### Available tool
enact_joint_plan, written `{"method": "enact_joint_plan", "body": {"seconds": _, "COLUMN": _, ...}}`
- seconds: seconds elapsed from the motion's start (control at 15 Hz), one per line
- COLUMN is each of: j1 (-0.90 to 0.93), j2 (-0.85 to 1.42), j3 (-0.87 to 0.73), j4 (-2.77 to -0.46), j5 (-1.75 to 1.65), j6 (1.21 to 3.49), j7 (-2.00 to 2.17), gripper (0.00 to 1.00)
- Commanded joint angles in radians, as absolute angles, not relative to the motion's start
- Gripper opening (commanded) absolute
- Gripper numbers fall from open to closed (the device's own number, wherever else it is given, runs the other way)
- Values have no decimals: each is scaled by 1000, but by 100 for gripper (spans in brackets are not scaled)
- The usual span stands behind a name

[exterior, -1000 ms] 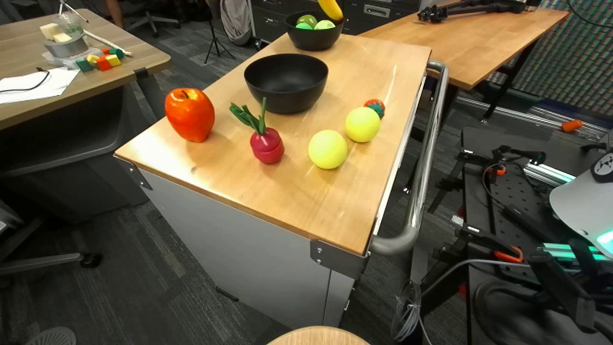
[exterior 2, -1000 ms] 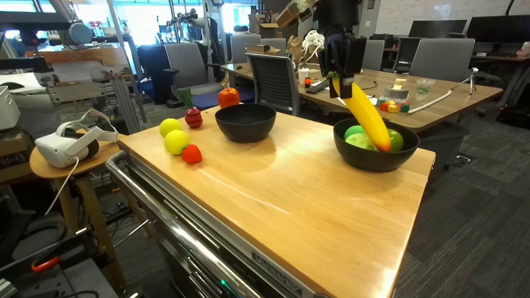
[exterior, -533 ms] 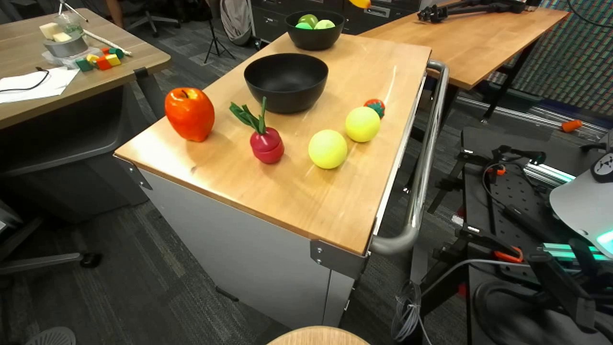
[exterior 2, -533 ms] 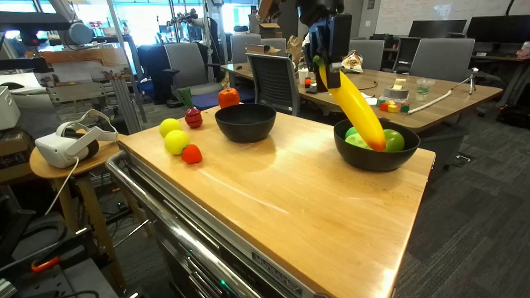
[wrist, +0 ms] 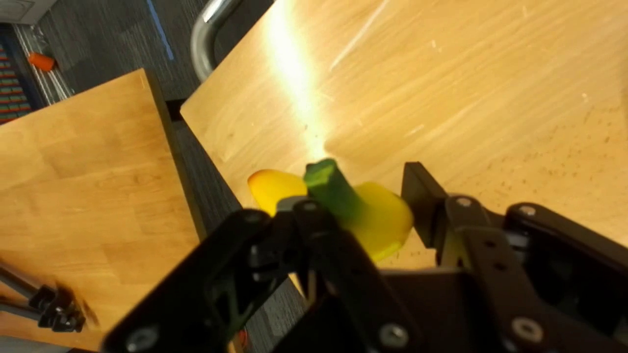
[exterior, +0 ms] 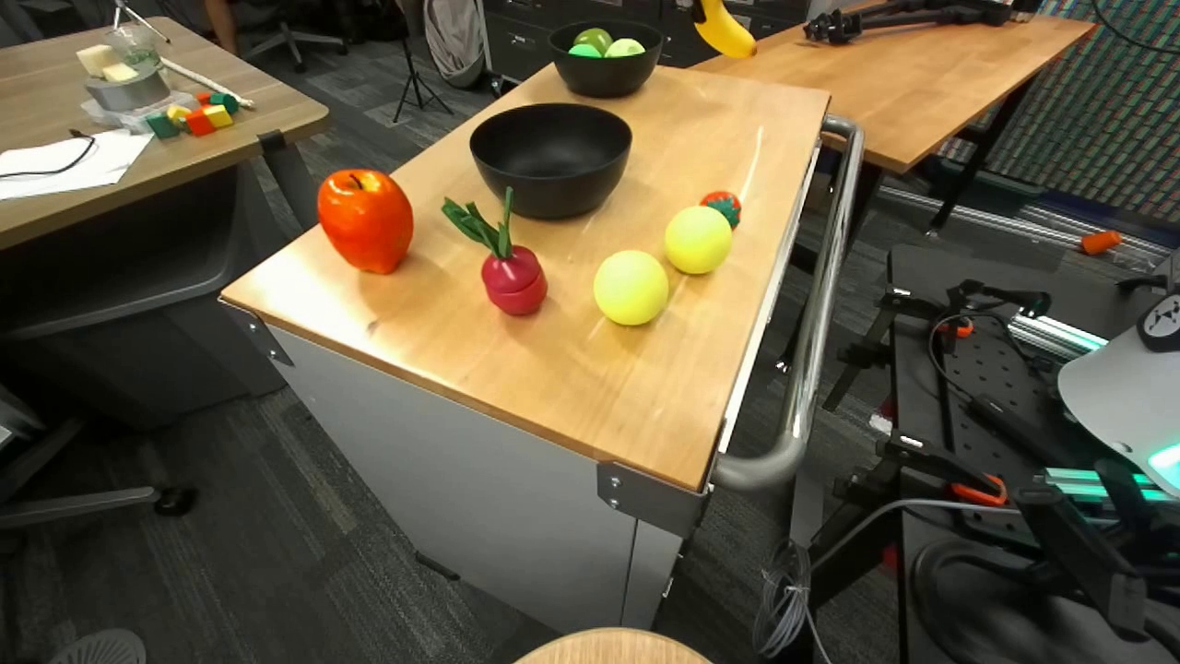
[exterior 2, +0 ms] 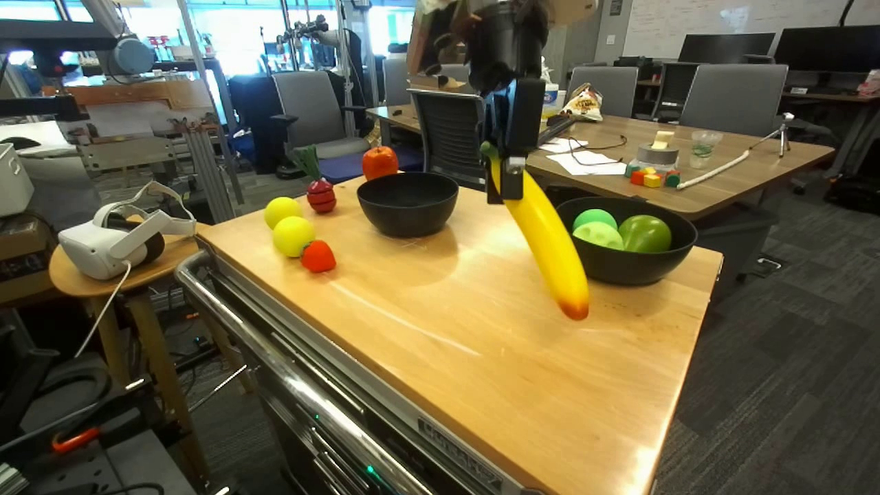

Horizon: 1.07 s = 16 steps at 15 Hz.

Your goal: Remove the fruits from the bowls

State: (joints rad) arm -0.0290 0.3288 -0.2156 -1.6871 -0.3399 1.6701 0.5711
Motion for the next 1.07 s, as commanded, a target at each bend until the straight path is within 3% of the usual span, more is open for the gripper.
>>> {"method": "enact_joint_plan", "body": {"seconds": 0.0, "j1": -52, "j2": 341, "j3": -210, "j4": -1758, "j5": -324, "j6": 1731, "j7": 627, "gripper": 18}}
{"method": "enact_joint_plan", "body": {"seconds": 0.6, "j1": -72, "j2": 386, "j3": -212, "j4": -1803, "j5": -288, "j6": 1879, "j7": 674, "gripper": 18}}
{"method": "enact_joint_plan", "body": {"seconds": 0.67, "j1": -71, "j2": 385, "j3": -211, "j4": -1802, "j5": -282, "j6": 1887, "j7": 672, "gripper": 68}}
{"method": "enact_joint_plan", "body": {"seconds": 0.8, "j1": -80, "j2": 367, "j3": -198, "j4": -1804, "j5": -237, "j6": 1921, "j7": 631, "gripper": 74}}
{"method": "enact_joint_plan", "body": {"seconds": 1.0, "j1": -85, "j2": 323, "j3": -186, "j4": -1805, "j5": -157, "j6": 1998, "j7": 580, "gripper": 98}}
